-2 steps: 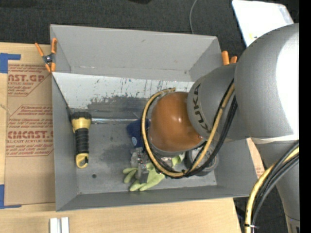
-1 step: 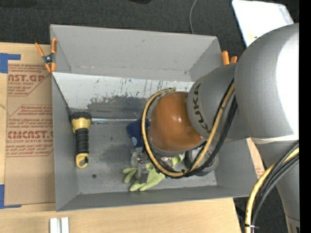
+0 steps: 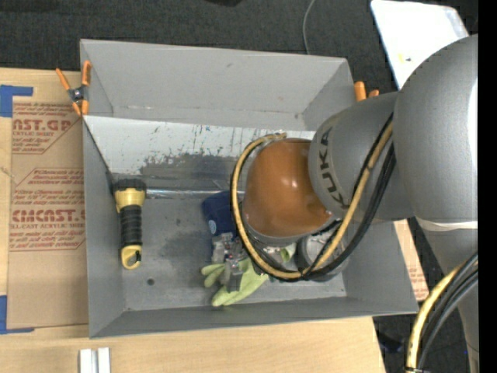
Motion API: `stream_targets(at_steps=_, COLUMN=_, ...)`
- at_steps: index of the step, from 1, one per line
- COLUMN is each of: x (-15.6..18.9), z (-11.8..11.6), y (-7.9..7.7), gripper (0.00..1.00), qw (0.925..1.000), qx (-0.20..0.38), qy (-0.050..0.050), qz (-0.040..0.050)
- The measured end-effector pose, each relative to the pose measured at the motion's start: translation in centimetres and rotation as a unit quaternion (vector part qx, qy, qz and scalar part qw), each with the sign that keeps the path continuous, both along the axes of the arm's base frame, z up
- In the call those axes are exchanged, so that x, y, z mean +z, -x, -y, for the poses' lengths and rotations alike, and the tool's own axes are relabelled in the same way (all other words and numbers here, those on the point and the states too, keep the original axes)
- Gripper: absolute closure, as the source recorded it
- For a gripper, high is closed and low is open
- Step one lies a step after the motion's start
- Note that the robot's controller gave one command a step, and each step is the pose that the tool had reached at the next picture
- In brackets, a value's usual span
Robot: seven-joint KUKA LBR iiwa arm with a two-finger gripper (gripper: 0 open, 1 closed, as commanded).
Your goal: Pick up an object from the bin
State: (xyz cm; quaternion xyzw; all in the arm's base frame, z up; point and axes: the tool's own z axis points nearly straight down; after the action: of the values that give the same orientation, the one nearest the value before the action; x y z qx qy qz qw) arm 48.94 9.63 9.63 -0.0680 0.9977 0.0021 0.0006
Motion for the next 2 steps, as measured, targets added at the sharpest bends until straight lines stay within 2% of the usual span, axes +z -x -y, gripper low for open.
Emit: stream_targets(at_steps=2, x=6.7, z=0.0, y=-0.2, gripper=1.0, qw=1.0, qx=0.0, qy=0.0, qz=0.0038)
